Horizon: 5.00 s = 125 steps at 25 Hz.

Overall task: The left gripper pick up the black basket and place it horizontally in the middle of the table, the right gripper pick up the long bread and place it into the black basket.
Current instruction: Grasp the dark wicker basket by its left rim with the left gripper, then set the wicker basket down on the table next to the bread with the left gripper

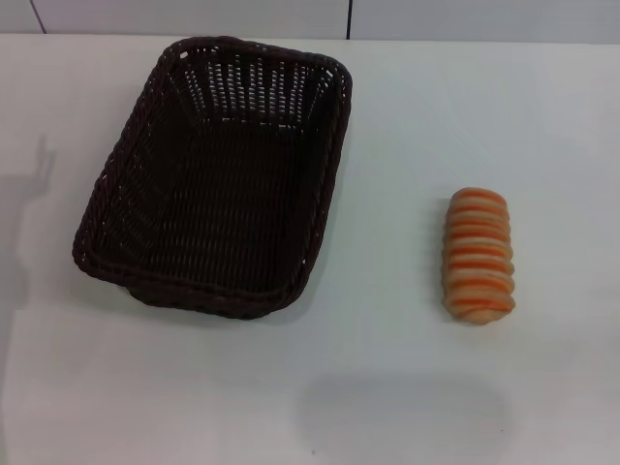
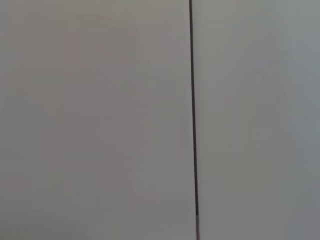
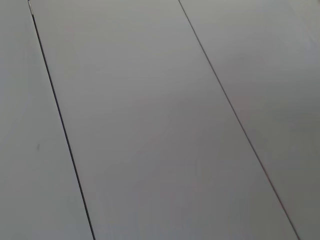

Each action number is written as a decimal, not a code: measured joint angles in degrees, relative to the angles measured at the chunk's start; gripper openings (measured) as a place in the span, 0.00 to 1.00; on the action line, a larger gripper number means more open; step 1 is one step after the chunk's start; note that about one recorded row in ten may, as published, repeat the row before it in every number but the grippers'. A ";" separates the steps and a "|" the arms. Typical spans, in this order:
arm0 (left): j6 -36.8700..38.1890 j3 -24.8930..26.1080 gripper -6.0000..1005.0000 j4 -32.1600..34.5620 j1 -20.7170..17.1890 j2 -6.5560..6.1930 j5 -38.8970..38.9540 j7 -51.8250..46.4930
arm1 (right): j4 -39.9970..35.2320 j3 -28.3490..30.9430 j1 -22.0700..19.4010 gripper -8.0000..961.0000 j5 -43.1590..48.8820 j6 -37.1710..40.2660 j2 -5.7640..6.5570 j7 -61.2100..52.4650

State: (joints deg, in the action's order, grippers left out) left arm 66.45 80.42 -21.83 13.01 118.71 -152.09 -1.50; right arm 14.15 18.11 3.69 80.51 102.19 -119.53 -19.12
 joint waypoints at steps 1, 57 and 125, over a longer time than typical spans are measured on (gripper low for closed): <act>0.00 -0.15 0.78 -0.14 0.00 -0.01 -0.06 0.00 | 0.00 0.00 0.00 0.88 0.00 -0.10 0.00 0.00; -116.79 5.94 0.70 -62.72 3.77 -0.58 -13.40 15.76 | -0.46 -1.11 0.55 0.88 -0.01 -2.41 0.00 -0.05; -158.43 29.33 0.25 -49.97 32.71 -0.73 16.08 77.45 | -0.18 -3.89 1.22 0.86 0.09 -1.75 -0.05 -0.04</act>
State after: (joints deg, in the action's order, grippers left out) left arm -91.98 109.75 -71.80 45.72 117.97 -136.01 75.95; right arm 13.97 14.21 4.91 80.60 100.44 -119.58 -19.16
